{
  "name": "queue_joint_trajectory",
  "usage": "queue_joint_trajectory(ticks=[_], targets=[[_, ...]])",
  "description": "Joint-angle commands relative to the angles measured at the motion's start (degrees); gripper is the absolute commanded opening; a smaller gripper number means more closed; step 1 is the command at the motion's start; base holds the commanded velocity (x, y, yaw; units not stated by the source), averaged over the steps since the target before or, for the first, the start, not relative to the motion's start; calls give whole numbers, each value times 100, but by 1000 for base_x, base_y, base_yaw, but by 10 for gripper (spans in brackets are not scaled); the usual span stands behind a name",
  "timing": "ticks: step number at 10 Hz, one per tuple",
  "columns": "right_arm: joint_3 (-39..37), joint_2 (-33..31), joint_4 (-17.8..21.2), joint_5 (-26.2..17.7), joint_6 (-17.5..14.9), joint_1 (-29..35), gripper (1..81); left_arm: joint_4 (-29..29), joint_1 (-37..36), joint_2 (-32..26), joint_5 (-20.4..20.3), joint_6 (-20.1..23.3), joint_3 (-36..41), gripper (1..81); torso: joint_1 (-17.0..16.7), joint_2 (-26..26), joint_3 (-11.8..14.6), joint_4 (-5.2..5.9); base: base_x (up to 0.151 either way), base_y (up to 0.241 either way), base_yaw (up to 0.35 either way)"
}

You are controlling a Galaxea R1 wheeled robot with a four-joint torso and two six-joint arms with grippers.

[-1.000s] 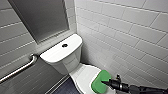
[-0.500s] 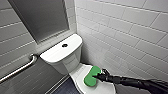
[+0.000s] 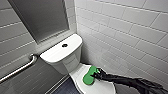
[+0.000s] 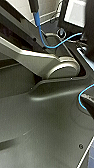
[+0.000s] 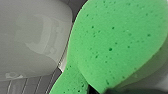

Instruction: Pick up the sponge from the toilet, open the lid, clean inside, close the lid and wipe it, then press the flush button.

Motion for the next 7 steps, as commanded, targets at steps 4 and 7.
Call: queue_joint_trajectory(ticks=[4, 7], targets=[[251, 57, -84, 0, -12, 176, 10, 20, 51, -130, 160, 36, 149, 811, 0, 0, 0, 0, 0, 0, 0], [1209, -936, -58, 149, 6, -201, 10, 29, 43, -121, 160, 36, 166, 811, 0, 0, 2, 0, 0, 0, 0]])
